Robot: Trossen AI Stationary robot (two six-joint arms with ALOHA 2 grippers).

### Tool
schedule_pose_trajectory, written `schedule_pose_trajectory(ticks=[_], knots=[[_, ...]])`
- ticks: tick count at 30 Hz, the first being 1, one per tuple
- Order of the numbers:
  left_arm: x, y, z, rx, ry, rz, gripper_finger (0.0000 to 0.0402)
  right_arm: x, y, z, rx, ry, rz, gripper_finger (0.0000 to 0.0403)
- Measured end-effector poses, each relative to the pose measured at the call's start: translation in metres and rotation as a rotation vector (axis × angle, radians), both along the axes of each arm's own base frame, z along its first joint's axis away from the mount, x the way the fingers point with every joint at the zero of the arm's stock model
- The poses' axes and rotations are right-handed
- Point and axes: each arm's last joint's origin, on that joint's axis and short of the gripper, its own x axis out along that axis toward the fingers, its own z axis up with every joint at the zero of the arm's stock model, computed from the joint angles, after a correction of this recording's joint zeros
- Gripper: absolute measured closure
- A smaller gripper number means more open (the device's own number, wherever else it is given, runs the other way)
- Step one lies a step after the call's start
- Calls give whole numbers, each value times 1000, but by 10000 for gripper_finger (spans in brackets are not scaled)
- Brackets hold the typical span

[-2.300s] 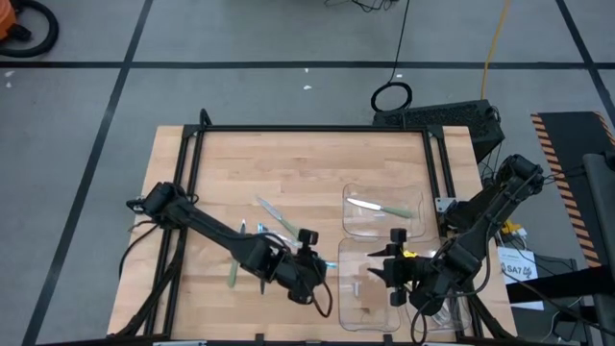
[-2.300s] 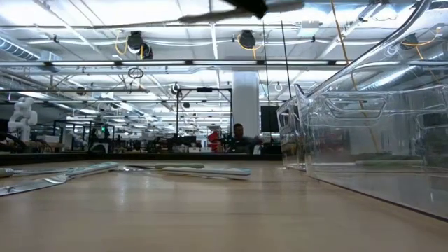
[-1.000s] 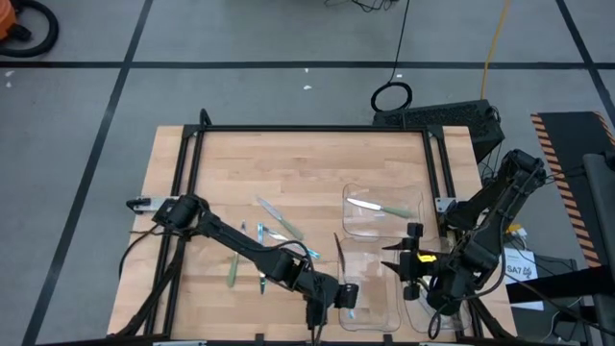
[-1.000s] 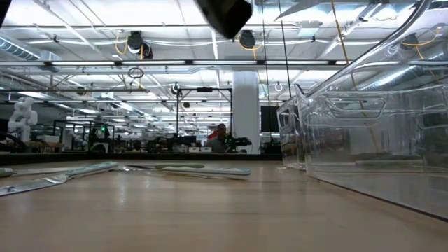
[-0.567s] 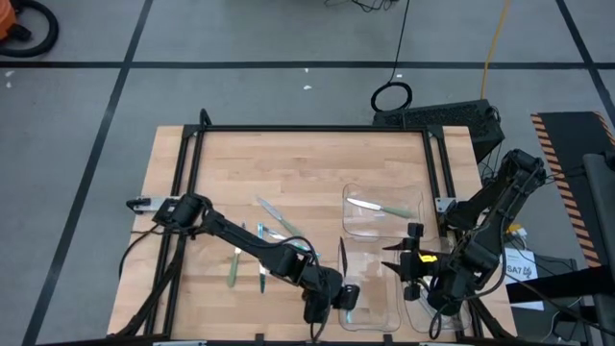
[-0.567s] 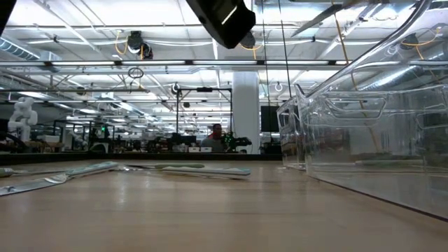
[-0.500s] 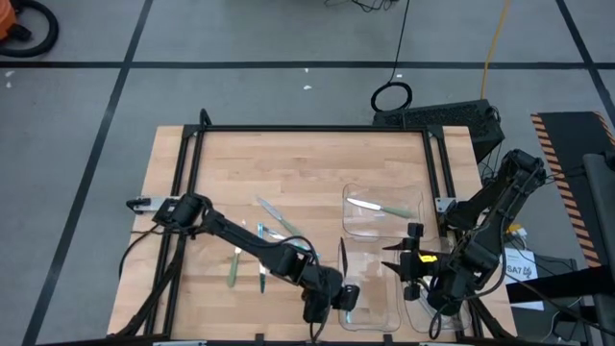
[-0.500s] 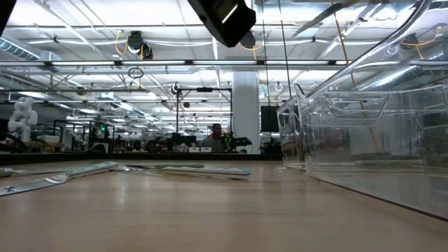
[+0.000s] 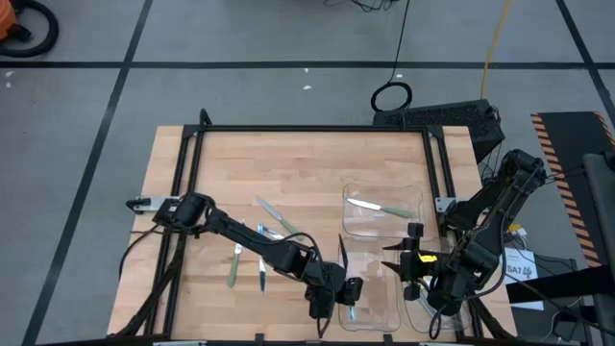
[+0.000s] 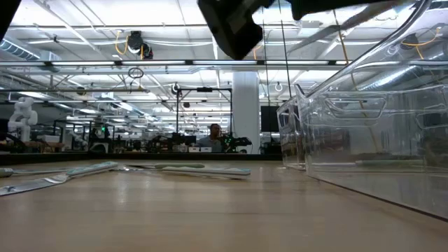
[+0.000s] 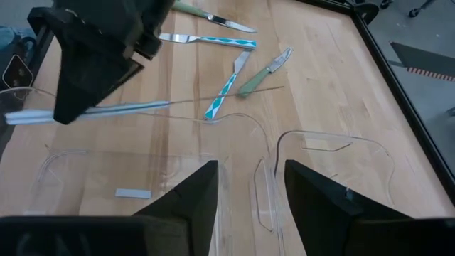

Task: Sort silverware by color (type)
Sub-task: Put the blue knife into the bottom left transparent bin

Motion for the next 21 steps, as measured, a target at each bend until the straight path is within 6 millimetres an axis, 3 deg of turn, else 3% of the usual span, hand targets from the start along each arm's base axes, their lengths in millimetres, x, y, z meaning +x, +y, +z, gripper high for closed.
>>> schedule_pose_trajectory(ticks=[5,21], knots=[[7,2,-13,12,-7,75,320,0,0,0,3,-1,0,248],[8,-12,-7,-127,-41,202,316,0,0,0,3,2,1,248]])
